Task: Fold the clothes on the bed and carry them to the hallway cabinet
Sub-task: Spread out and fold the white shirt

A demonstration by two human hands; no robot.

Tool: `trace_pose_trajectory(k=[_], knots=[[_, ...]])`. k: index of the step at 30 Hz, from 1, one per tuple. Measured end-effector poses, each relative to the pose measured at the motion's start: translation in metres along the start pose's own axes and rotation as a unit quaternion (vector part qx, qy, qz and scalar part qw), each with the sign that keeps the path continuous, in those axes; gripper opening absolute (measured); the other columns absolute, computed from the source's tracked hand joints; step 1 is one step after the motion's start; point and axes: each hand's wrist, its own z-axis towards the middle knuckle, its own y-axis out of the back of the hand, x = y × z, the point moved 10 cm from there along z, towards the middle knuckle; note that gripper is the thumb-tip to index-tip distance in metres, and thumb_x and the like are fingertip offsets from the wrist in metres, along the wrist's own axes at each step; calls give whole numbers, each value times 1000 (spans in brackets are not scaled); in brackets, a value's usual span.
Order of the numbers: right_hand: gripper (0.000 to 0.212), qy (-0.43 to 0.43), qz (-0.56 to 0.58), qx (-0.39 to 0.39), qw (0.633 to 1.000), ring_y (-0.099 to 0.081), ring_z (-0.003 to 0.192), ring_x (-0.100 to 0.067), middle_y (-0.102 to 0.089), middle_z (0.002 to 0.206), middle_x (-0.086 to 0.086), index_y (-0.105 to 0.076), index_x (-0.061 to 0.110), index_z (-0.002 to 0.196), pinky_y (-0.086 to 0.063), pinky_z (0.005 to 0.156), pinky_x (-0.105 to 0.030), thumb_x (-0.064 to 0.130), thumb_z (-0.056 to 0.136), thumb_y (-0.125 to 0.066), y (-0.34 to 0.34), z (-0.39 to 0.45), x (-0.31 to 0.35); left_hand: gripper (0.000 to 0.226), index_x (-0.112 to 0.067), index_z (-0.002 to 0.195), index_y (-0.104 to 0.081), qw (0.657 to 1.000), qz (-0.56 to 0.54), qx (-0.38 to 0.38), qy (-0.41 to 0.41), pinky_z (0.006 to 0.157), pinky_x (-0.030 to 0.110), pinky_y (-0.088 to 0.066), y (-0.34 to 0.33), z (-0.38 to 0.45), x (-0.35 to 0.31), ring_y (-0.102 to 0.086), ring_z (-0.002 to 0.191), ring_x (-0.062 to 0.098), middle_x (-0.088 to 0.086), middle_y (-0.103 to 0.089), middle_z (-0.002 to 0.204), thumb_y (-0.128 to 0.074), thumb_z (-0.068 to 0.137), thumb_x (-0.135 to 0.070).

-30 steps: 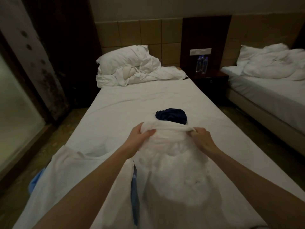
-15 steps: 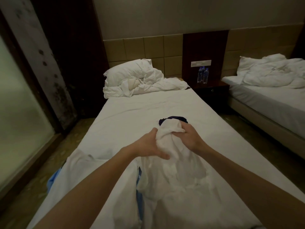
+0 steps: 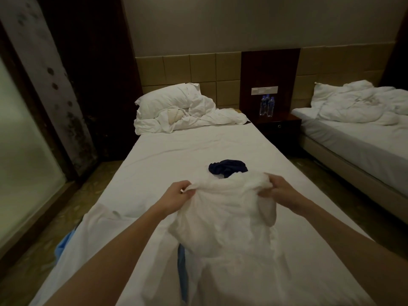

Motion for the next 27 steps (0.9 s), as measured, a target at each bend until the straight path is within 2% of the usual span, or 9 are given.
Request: trace_pose_trajectory(k=[4,8,11,14,17,19,22,25,27], knots=[[63,-74,-80,149,983,-56,116,-15,-58,127,0,-49,26,137,-53,84,-25,1,82,-64,-42,-5,-37,21,-5,89,-58,998,2,-6,-59,71,31,-40,-7,4,-32,-51,73,10,1,-57,81,-49,101,-20],[78,-15,-104,122,987,-39,133,-7,-43,147,9,-32,35,151,-36,94,-18,28,85,-74,-69,5,-27,20,-22,97,-66,990,40,41,-131,82,27,-46,-32,2,-54,-61,89,5,-9,-68,95,-51,97,-9],[84,45,-107,141,983,-42,128,2,-43,143,19,-28,35,152,-36,91,-5,21,85,-75,-92,11,-3,23,-22,107,-70,975,69,76,-199,89,21,-49,-50,-6,-72,-65,100,3,-13,-71,106,-57,96,-8],[44,77,-158,162,971,-58,91,6,-64,102,19,-62,26,121,-47,79,-18,21,78,-70,-107,17,9,17,-20,105,-73,960,123,81,-239,81,23,-50,-52,-11,-82,-65,90,5,-10,-72,99,-68,91,-14],[11,138,-179,120,967,-48,62,1,-57,68,11,-65,7,81,-36,61,-21,17,79,-63,-98,19,22,32,-20,108,-68,938,251,97,-218,80,25,-46,-47,-6,-69,-59,89,9,-6,-68,99,-80,80,-30],[18,145,-121,79,979,-48,65,-3,-58,70,4,-63,-1,82,-36,63,-25,17,86,-64,-80,17,28,42,-22,113,-64,936,297,98,-164,81,24,-43,-35,1,-45,-57,93,10,-7,-66,103,-82,77,-32],[35,111,-71,47,990,-48,69,-17,-55,73,-6,-58,-8,82,-32,67,-33,27,84,-58,-56,18,33,23,-20,104,-67,946,297,60,-114,78,25,-44,-9,5,-21,-60,87,13,-7,-67,94,-77,84,-24],[23,102,-38,9,994,-66,95,-11,-74,98,6,-75,12,99,-47,83,-24,10,91,-53,-36,15,47,4,-20,91,-70,961,261,13,-91,73,24,-45,12,5,-17,-63,83,13,-5,-69,88,-72,88,-19],[28,104,-15,-25,994,-66,94,-5,-74,96,12,-76,21,92,-48,83,-21,9,91,-51,-18,13,56,3,-17,88,-70,970,234,-12,-68,67,20,-43,25,5,-17,-62,81,14,-3,-69,87,-70,90,-19]])
